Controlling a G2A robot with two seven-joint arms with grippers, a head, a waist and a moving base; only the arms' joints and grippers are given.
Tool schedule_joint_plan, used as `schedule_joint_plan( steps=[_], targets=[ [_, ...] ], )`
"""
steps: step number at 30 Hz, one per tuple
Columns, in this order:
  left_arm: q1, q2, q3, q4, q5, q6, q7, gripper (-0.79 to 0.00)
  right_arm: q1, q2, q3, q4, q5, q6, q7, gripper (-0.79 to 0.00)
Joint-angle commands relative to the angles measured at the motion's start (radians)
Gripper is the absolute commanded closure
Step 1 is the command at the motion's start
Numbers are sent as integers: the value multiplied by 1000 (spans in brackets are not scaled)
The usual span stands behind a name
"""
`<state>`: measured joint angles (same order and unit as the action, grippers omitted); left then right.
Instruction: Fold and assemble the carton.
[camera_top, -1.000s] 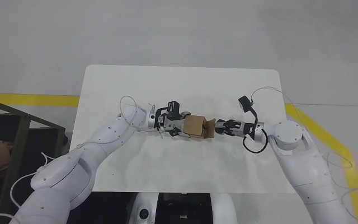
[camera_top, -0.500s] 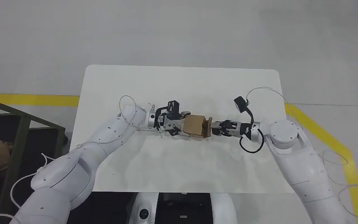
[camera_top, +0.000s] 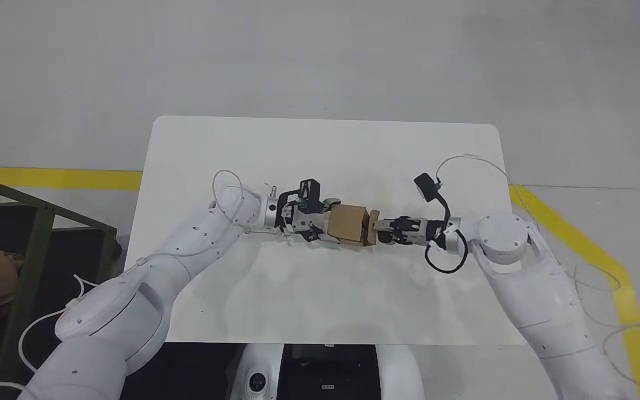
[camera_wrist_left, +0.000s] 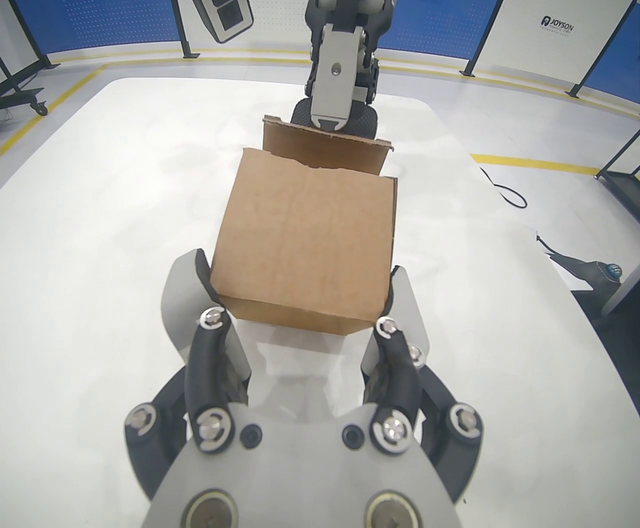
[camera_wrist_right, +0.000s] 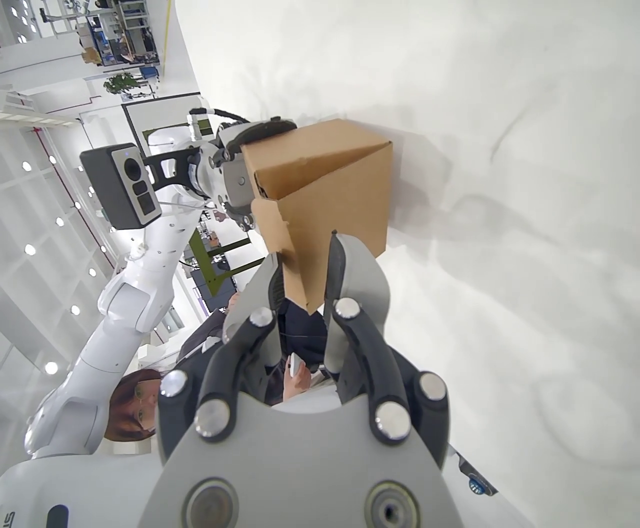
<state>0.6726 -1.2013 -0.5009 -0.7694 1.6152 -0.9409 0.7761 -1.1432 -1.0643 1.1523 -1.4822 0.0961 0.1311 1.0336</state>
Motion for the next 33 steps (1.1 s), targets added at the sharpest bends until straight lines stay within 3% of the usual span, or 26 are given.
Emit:
schedule_joint_plan(
  steps=[1,33],
  targets=[
    [1,0,-2,-1,2,-1,2,-505,3,1,-4,0,-11,6,-1,-139],
    [8,1,-27,-21,24,-12,-4,-505,68,-6,-78,4,-66,34,-5,-95]
  ],
)
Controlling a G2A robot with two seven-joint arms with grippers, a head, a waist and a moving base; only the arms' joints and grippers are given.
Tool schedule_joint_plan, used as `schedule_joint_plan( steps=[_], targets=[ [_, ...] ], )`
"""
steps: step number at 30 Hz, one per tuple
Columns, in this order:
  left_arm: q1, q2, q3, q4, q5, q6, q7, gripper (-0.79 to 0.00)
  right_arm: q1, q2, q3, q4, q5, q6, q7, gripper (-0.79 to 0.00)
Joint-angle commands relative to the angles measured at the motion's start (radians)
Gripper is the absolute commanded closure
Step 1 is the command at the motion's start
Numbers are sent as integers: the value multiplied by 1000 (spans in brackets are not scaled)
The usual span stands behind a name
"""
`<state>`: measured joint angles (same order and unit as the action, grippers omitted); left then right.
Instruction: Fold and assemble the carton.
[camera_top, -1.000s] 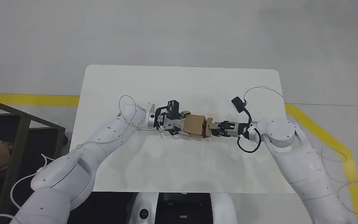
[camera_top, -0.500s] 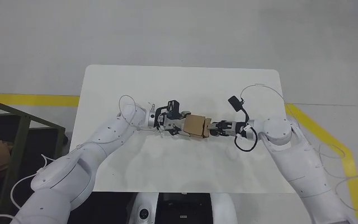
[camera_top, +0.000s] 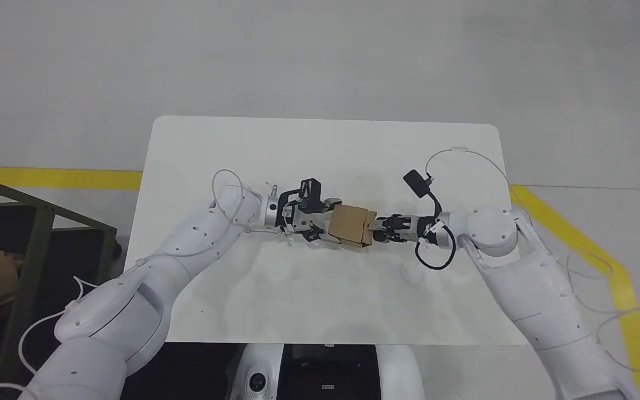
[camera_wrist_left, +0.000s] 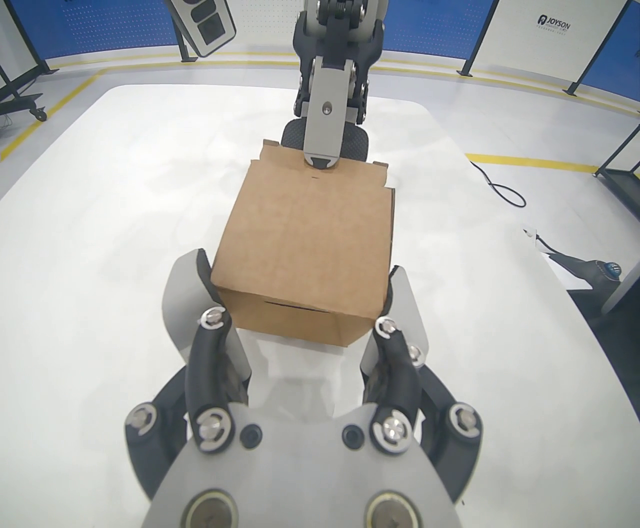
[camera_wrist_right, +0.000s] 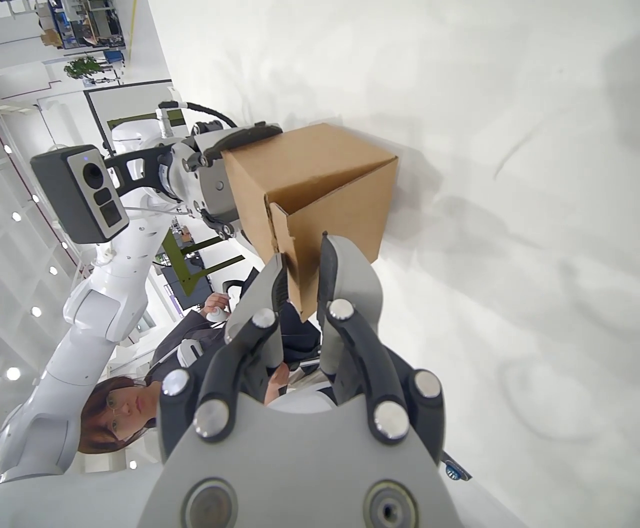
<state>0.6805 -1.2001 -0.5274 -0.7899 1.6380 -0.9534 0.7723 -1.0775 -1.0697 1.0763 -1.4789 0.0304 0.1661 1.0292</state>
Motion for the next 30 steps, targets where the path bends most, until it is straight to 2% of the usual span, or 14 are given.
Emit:
schedule_joint_plan(
  steps=[1,12,18,27,30],
  targets=[
    [1,0,-2,-1,1,-1,0,-502,4,-1,-5,1,-1,-1,0,-89],
    [5,0,-7,-8,4,-5,-3,-493,21,-5,-25,8,-7,0,-8,-77],
    [7,-2,-10,-4,2,-7,-5,-489,32,-10,-47,18,-4,-4,-13,-95],
    [9,-2,-16,11,4,-10,-5,-499,12,3,-4,-14,-21,15,-15,-154],
    [9,-2,-17,12,4,-12,-6,-502,1,8,10,-31,-28,18,-20,-145]
  ],
)
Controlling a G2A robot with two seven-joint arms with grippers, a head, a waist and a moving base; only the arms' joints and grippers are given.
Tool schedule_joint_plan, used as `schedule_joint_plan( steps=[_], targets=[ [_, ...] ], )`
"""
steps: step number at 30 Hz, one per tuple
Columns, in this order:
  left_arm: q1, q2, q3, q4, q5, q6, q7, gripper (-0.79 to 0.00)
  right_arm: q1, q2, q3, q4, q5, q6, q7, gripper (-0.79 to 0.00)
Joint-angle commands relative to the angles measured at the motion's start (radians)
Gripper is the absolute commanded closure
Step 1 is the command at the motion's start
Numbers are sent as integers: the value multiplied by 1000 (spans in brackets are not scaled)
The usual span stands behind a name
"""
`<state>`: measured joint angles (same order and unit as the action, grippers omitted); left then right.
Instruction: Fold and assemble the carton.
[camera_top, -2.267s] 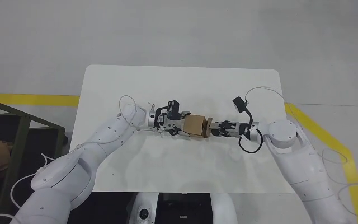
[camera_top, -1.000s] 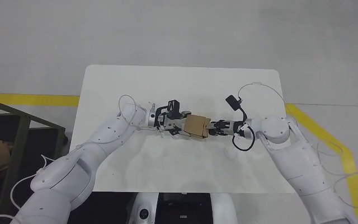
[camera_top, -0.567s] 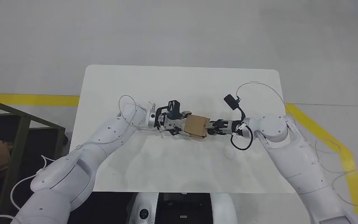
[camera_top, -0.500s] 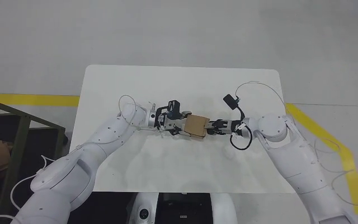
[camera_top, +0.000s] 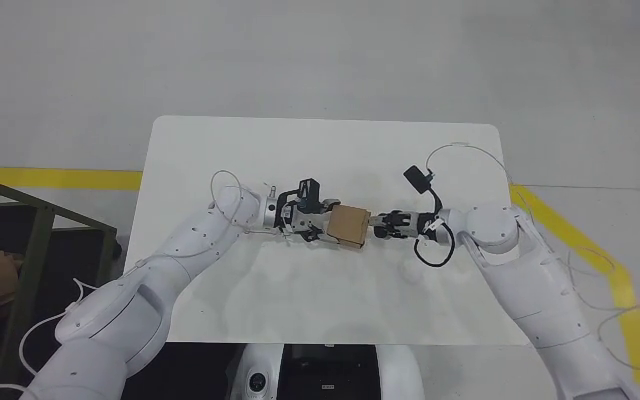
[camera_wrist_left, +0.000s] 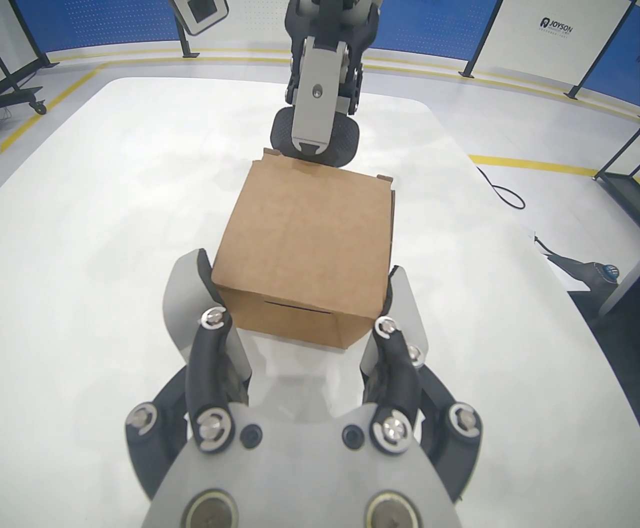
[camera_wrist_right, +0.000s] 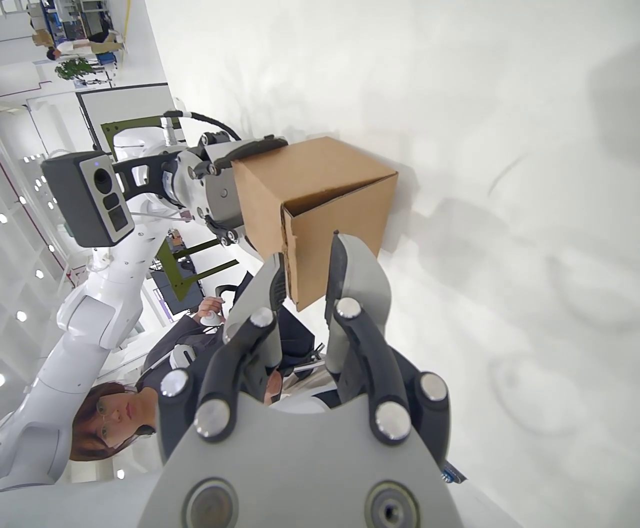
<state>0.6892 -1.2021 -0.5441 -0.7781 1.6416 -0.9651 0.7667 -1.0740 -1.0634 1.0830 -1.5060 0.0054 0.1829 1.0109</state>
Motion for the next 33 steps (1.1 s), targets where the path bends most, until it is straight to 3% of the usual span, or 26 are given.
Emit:
schedule_joint_plan(
  steps=[1,3,4,26,33],
  targets=[
    [0,0,-1,0,1,0,0,-502,-5,2,7,-8,-4,0,-4,-126],
    [1,0,-2,1,0,1,1,-502,-9,3,9,-13,-3,0,-7,-18],
    [1,0,-2,1,1,1,1,-502,-10,3,8,-13,-2,-1,-8,0],
    [4,0,-11,-6,6,-8,0,-502,44,-21,-76,55,30,-31,-17,0],
    [4,0,-18,7,-1,-9,-8,-542,26,-11,-38,32,20,-19,-20,0]
  ],
)
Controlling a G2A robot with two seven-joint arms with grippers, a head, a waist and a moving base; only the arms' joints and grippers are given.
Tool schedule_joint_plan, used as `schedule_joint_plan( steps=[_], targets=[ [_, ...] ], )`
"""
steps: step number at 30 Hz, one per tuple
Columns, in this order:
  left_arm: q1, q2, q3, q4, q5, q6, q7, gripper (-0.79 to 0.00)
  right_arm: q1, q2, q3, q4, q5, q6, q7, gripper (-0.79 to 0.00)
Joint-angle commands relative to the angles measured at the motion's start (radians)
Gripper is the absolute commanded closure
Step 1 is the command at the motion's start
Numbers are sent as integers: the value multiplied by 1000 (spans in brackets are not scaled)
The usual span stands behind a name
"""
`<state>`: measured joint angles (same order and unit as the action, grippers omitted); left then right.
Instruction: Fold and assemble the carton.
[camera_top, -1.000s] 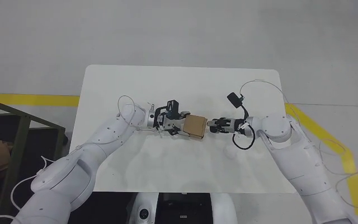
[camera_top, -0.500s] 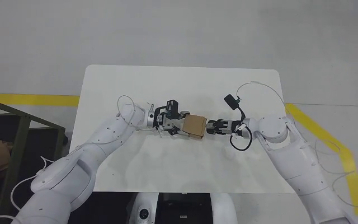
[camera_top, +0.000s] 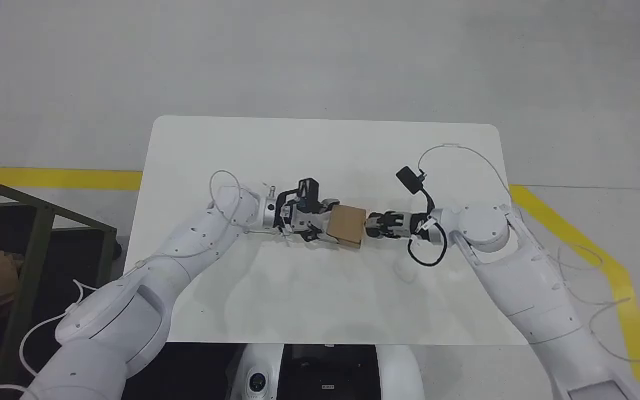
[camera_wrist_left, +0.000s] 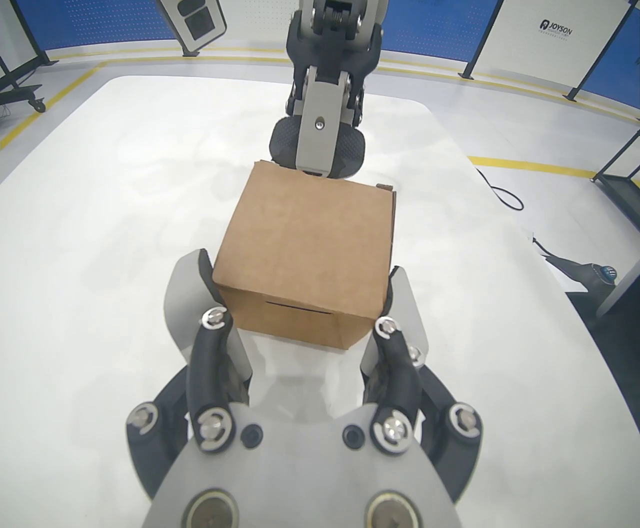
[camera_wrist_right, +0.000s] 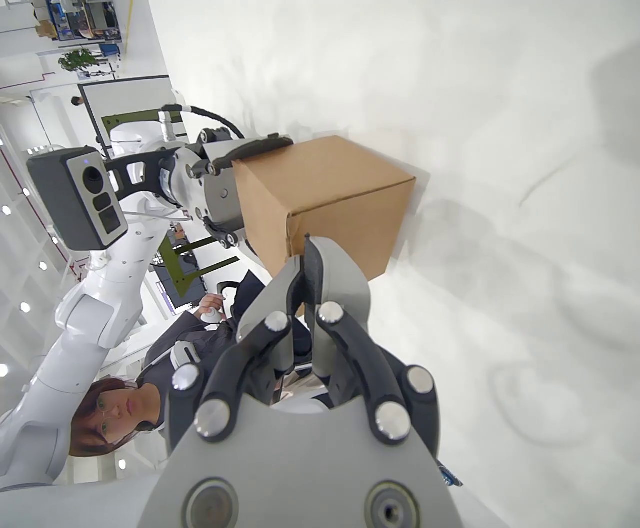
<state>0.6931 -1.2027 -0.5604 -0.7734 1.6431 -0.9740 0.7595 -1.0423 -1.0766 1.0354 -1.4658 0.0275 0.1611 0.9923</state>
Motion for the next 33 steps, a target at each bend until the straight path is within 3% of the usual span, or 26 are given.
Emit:
schedule_joint_plan(
  steps=[1,3,11,18,22,24,25,33],
  targets=[
    [0,0,-4,4,-5,-1,-2,-563,-11,6,20,-18,-7,7,-4,0],
    [-1,1,-7,4,-7,-2,-9,-785,-23,11,40,-37,-13,11,-8,0],
    [5,12,-28,-16,-19,-13,3,-785,-63,26,107,-80,-15,-7,-43,-3],
    [36,48,-79,-60,-121,-38,48,-785,-79,32,162,-89,12,-110,-99,-102],
    [43,83,-120,-65,-206,-38,48,-785,-89,35,204,-94,32,-202,-142,-256],
    [44,99,-143,-58,-239,-38,48,-785,-94,38,225,-97,18,-235,-166,-388],
    [43,106,-153,-54,-249,-38,45,-785,-96,40,235,-99,15,-252,-177,-785],
    [42,143,-258,-13,-386,-35,-82,-785,-119,52,321,-114,-74,-345,-291,-785]
  ],
)
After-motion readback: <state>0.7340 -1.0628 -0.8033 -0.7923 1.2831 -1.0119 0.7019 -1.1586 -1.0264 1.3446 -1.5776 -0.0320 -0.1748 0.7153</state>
